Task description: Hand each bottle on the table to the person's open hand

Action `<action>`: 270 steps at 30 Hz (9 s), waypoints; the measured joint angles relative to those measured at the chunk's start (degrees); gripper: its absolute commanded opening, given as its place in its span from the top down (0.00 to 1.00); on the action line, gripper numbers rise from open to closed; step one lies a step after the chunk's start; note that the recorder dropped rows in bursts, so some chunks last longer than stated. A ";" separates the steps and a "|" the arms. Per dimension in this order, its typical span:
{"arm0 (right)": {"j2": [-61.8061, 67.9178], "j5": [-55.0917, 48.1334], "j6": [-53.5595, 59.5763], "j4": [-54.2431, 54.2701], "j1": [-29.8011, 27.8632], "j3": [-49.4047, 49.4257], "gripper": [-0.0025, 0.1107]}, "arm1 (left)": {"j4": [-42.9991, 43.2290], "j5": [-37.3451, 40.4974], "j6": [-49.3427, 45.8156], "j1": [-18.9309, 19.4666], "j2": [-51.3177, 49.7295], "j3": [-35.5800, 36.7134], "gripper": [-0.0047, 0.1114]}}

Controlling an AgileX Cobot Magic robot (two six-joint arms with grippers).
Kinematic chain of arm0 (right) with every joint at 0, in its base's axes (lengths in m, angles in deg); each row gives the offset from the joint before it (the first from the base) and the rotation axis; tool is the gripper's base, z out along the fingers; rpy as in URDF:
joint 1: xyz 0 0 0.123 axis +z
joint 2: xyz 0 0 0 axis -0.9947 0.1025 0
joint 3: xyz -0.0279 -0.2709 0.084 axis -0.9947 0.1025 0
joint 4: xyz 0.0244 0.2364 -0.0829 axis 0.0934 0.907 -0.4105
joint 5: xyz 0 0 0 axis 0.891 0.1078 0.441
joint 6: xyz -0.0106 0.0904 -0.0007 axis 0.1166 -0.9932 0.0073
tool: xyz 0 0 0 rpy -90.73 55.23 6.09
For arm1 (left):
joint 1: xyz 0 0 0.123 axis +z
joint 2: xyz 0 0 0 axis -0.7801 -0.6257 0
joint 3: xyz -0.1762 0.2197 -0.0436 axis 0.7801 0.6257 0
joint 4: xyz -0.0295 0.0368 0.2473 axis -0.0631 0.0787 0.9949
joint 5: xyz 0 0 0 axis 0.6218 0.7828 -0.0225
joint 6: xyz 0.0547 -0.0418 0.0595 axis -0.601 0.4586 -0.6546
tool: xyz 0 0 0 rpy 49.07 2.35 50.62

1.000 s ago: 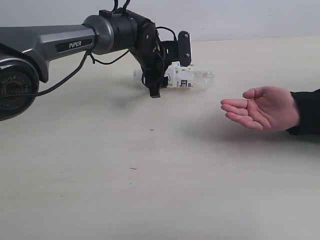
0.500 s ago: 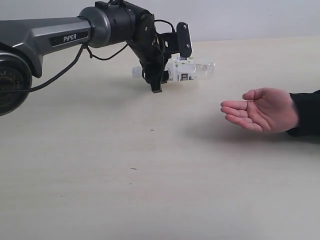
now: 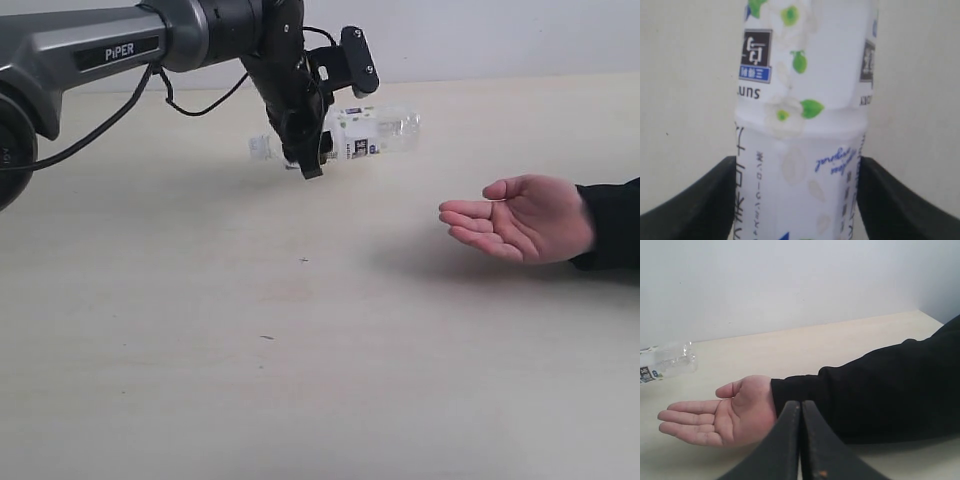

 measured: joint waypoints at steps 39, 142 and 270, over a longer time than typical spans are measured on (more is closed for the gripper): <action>0.00 0.00 0.00 0.00 0.00 0.00 0.98 | -2.95 13.79 58.79 -17.63 6.89 0.00 0.96; 0.00 0.00 0.00 0.00 0.00 0.00 0.98 | -96.55 -1.21 -44.03 12.02 48.94 55.71 0.96; 0.00 0.00 0.00 0.00 0.00 0.00 0.98 | -21.08 -33.28 27.69 29.45 130.71 118.38 0.96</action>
